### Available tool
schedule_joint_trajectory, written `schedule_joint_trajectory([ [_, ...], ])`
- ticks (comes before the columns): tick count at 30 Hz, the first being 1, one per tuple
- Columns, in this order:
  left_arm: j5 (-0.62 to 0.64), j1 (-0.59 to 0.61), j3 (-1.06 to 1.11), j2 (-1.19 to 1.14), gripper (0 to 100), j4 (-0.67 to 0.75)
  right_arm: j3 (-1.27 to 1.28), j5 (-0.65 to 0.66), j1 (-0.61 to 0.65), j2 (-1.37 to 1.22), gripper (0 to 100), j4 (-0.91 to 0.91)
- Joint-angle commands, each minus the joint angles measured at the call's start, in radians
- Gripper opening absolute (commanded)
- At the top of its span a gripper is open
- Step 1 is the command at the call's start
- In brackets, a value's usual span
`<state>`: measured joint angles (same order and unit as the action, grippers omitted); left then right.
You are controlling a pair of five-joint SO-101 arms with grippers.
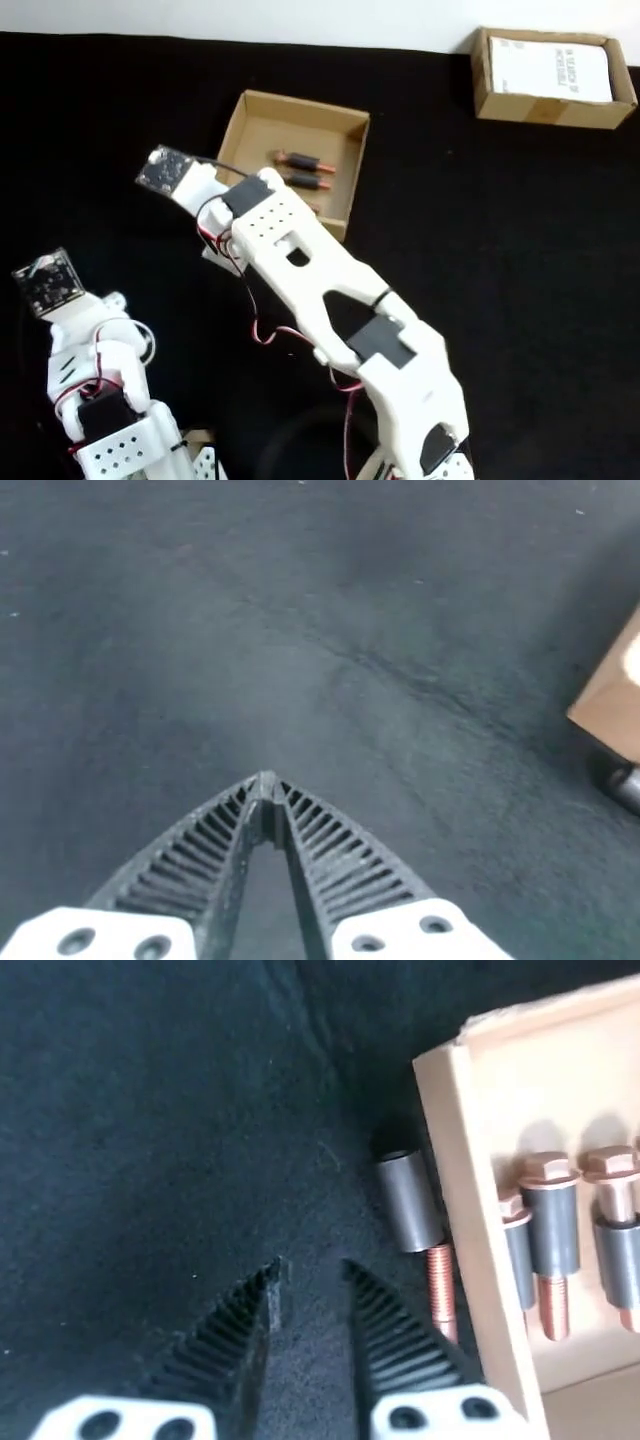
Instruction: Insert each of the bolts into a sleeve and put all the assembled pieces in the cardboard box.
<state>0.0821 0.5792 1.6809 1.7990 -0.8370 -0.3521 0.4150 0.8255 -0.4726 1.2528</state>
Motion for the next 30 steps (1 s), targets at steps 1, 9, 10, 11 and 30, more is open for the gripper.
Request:
schedule_joint_trajectory([
  [1, -0.003, 0.015, 0.015, 0.007, 1, -0.005, -0.010, 0.009, -0.018, -0.015, 15.3, -0.021],
  [9, -0.003, 0.015, 0.015, 0.008, 1, -0.005, -0.010, 0.009, -0.038, -0.096, 15.2, -0.148],
  [10, -0.003, 0.015, 0.015, 0.008, 1, -0.005, -0.010, 0.009, -0.045, -0.105, 15.2, -0.163],
  [11, -0.003, 0.015, 0.015, 0.008, 1, -0.005, -0.010, 0.011, -0.050, -0.114, 15.2, -0.176],
  [30, -0.003, 0.019, 0.015, 0.021, 1, -0.003, -0.007, 0.009, -0.134, -0.228, 0.5, -0.200],
])
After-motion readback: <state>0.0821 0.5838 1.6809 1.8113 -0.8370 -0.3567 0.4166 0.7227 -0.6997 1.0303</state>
